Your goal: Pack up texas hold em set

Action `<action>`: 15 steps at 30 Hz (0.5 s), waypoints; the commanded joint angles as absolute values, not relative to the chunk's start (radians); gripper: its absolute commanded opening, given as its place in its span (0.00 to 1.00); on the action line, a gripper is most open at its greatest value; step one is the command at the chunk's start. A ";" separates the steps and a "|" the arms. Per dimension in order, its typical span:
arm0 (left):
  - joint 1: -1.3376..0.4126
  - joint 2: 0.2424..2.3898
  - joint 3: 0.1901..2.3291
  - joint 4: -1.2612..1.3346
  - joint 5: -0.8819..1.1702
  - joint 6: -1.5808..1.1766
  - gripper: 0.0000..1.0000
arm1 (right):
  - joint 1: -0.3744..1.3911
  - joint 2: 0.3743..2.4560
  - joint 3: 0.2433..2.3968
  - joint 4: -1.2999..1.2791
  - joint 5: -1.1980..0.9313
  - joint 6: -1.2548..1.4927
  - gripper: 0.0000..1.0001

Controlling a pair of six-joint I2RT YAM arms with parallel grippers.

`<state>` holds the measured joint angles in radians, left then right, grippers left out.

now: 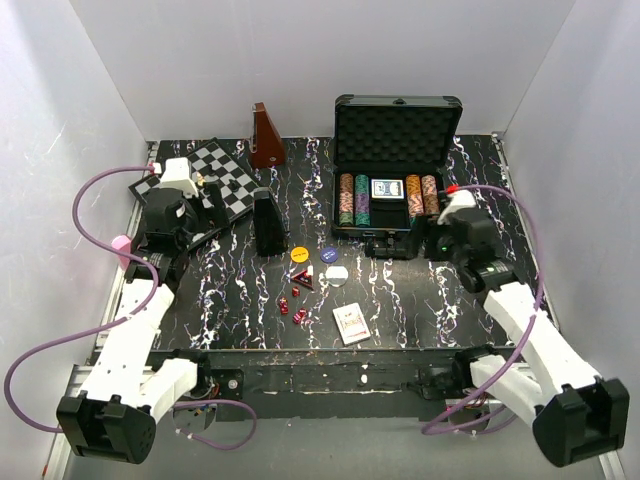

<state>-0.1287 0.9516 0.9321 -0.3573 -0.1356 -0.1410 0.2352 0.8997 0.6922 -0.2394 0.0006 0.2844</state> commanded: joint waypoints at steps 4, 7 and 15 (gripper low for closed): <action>-0.140 0.917 0.890 -0.345 -0.103 -0.080 0.98 | 0.584 1.037 0.770 -0.423 0.057 0.299 0.84; -0.140 0.922 0.890 -0.347 -0.106 -0.078 0.98 | 0.705 1.094 0.793 -0.460 0.063 0.336 0.84; -0.140 0.916 0.888 -0.354 -0.120 -0.071 0.98 | 1.000 1.265 0.854 -0.522 0.201 0.442 0.86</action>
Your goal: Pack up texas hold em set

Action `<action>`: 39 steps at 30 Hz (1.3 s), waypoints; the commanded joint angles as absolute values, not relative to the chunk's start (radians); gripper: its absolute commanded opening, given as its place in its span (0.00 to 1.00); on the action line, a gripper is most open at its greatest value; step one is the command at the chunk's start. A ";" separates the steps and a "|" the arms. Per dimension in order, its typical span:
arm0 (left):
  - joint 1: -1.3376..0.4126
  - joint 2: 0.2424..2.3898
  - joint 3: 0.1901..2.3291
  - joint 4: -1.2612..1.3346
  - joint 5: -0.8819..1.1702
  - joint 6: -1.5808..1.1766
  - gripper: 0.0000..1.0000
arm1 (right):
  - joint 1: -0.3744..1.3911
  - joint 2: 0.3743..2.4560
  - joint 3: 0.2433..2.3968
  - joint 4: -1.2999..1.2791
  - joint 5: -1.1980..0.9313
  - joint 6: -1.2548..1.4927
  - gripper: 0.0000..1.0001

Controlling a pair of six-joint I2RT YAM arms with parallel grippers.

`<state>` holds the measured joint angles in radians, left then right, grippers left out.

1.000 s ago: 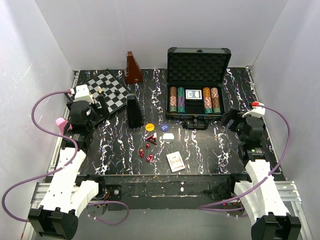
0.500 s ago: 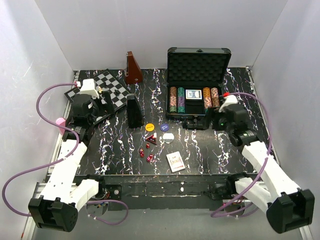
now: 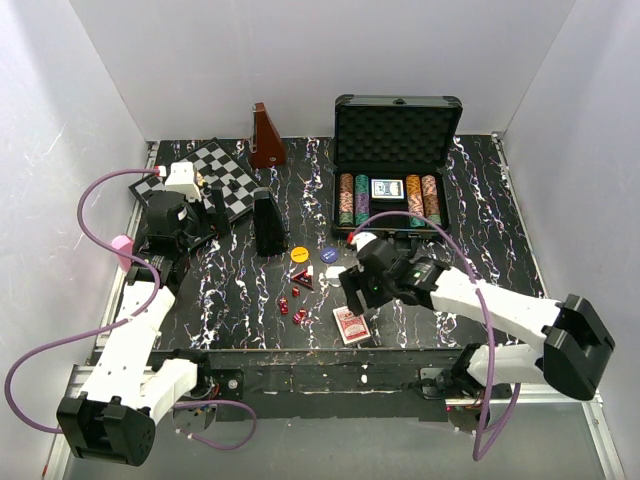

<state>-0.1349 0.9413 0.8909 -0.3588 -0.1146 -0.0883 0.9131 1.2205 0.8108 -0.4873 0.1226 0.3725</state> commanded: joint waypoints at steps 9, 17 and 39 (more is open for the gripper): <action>-0.140 0.923 0.884 -0.353 -0.114 -0.067 0.98 | 1.134 1.396 0.890 -0.497 0.210 0.491 0.87; -0.138 0.928 0.884 -0.353 -0.115 -0.068 0.98 | 1.158 1.419 0.887 -0.500 0.213 0.549 0.88; -0.140 0.943 0.887 -0.360 -0.129 -0.067 0.98 | 1.172 1.580 0.934 -0.532 0.284 0.532 0.82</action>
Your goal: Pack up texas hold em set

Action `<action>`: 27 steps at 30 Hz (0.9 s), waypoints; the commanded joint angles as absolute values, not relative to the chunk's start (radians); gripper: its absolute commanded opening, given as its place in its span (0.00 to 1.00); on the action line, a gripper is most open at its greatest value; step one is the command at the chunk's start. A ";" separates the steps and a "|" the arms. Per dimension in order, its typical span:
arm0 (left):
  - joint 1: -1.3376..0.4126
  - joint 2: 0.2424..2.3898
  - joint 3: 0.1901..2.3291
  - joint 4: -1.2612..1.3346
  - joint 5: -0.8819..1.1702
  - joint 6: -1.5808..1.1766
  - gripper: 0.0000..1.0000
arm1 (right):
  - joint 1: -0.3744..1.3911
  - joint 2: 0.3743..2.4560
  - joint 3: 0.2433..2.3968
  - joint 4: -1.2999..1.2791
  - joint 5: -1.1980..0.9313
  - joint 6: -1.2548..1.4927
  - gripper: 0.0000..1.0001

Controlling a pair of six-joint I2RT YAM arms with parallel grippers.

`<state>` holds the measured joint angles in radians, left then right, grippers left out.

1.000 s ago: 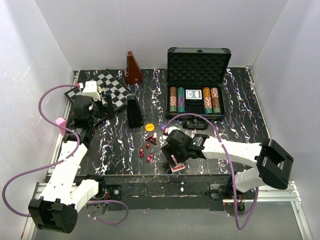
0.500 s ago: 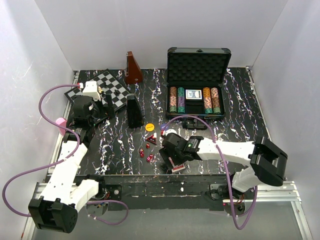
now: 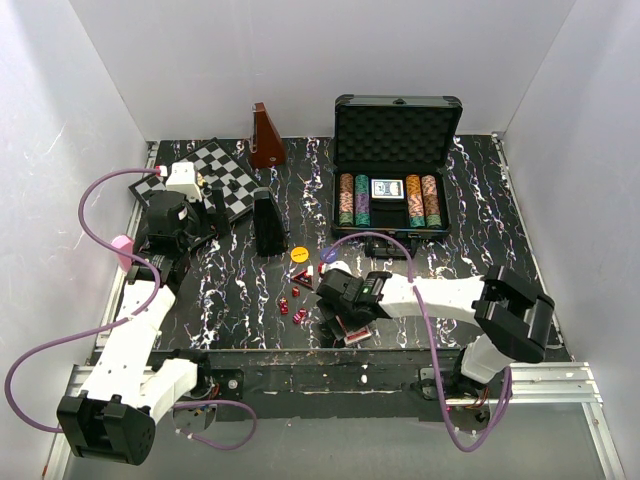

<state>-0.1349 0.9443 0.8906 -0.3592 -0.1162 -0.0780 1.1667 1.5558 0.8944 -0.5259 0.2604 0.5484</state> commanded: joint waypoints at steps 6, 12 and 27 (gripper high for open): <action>-0.140 0.945 0.888 -0.362 -0.138 -0.066 0.98 | 1.172 1.595 0.925 -0.503 0.273 0.459 0.56; -0.140 0.948 0.888 -0.364 -0.146 -0.066 0.98 | 1.172 1.530 0.897 -0.468 0.270 0.287 0.36; -0.140 0.936 0.887 -0.362 -0.143 -0.071 0.98 | 0.999 1.279 0.864 -0.322 0.168 -0.333 0.08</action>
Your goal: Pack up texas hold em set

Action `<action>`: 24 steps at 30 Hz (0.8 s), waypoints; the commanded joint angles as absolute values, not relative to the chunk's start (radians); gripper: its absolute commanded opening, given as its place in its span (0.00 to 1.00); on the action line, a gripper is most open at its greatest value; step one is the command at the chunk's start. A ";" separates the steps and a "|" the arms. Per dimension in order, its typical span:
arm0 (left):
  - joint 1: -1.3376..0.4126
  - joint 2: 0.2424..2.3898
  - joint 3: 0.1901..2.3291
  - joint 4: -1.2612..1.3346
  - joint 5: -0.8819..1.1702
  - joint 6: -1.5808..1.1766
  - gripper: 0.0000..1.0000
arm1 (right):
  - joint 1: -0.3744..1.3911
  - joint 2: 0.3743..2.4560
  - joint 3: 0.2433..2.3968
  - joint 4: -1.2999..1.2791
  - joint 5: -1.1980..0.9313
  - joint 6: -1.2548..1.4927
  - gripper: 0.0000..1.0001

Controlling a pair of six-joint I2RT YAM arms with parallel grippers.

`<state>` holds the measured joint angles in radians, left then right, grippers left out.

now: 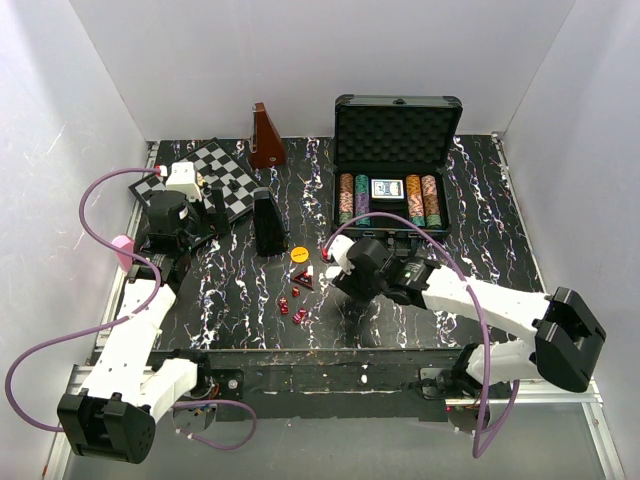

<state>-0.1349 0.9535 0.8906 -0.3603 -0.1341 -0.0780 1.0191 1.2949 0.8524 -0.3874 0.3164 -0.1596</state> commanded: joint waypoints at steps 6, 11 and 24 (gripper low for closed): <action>-0.143 0.907 0.890 -0.373 -0.072 -0.096 0.98 | 1.020 1.279 0.873 -0.272 0.158 -0.347 0.03; -0.147 0.861 1.004 -0.504 0.197 -0.228 0.98 | 1.031 1.217 0.946 -0.282 0.081 -0.367 0.03; -0.304 0.953 0.996 -0.457 0.770 -0.482 0.98 | 1.146 1.184 1.068 -0.170 0.112 -0.462 0.03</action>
<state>-0.2829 0.9318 1.0248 -0.4679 0.5816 -0.4065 1.1107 1.2190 1.0153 -0.2741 0.0761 -0.4042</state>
